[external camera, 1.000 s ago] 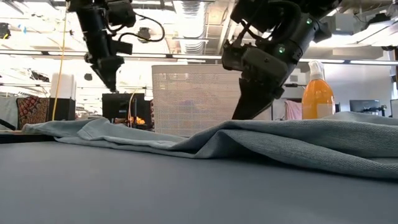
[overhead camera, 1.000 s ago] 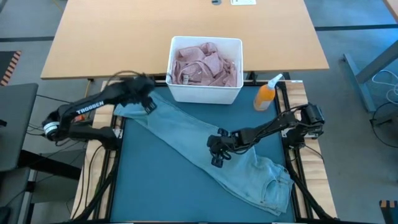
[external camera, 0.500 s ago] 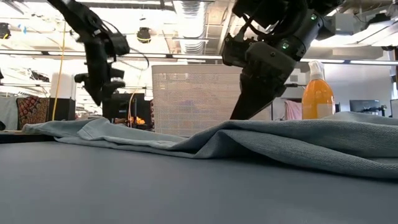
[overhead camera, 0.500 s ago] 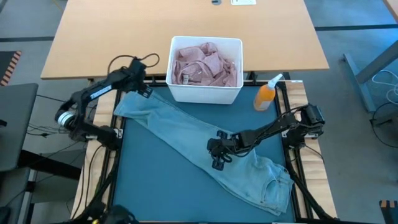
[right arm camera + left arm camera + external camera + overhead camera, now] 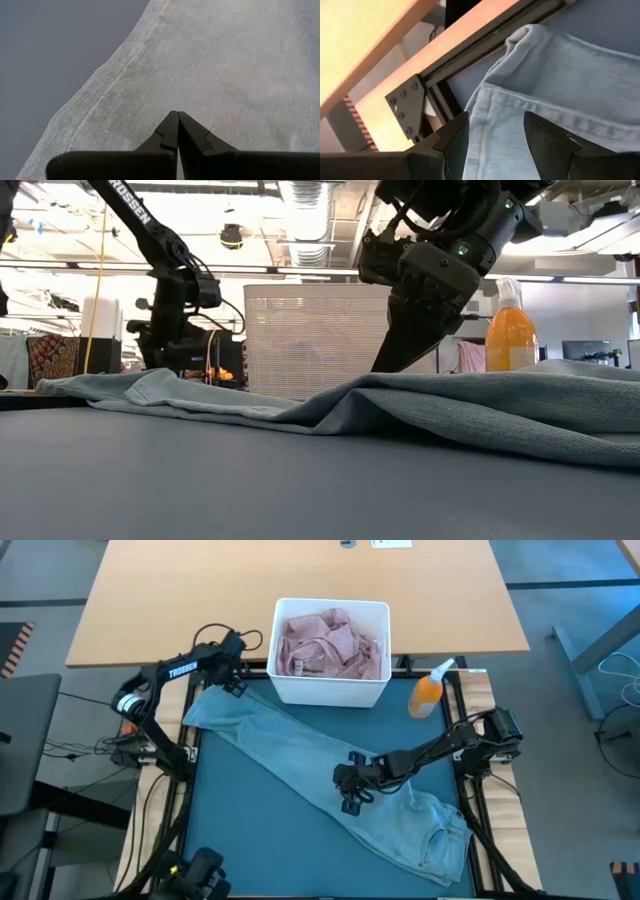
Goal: Fold Laundry from Bin
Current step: Fold the blue pants
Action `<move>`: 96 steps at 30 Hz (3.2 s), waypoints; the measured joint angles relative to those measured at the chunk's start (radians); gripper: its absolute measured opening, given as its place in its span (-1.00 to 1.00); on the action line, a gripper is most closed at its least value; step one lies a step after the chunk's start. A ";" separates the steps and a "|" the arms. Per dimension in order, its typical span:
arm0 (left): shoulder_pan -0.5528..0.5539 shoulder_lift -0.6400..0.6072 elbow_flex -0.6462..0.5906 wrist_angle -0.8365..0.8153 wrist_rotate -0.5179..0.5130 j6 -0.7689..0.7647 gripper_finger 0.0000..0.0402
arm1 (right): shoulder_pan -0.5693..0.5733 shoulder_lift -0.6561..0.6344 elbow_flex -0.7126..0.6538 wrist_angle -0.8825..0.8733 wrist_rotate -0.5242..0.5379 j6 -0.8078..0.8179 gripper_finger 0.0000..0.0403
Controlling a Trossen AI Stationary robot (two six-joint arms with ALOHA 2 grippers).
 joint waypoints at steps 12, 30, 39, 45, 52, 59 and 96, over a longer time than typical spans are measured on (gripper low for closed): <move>0.014 0.152 0.001 0.014 0.047 -0.036 -0.11 | 0.025 0.000 0.000 -0.002 0.000 -0.003 -0.86; 0.026 0.177 -0.002 0.054 0.075 -0.043 -0.98 | 0.040 0.000 0.000 -0.002 0.001 0.000 -0.86; 0.028 -0.014 -0.002 0.156 0.064 -0.049 -0.99 | 0.028 0.000 0.000 -0.002 0.002 -0.008 -0.86; 0.029 -0.031 -0.001 0.175 0.061 -0.032 -0.99 | 0.019 0.000 0.000 0.003 0.004 -0.008 -0.86; 0.020 -0.017 -0.001 0.208 -0.003 0.011 -0.72 | 0.019 0.000 0.000 0.004 0.003 -0.003 -0.86; -0.013 -0.063 0.000 0.179 -0.147 0.067 -0.35 | 0.006 -0.011 0.000 0.002 0.002 -0.016 -0.86; -1.211 -0.271 -0.202 0.754 0.369 0.190 -0.28 | 0.739 -0.153 0.348 -1.047 -0.208 0.177 -0.64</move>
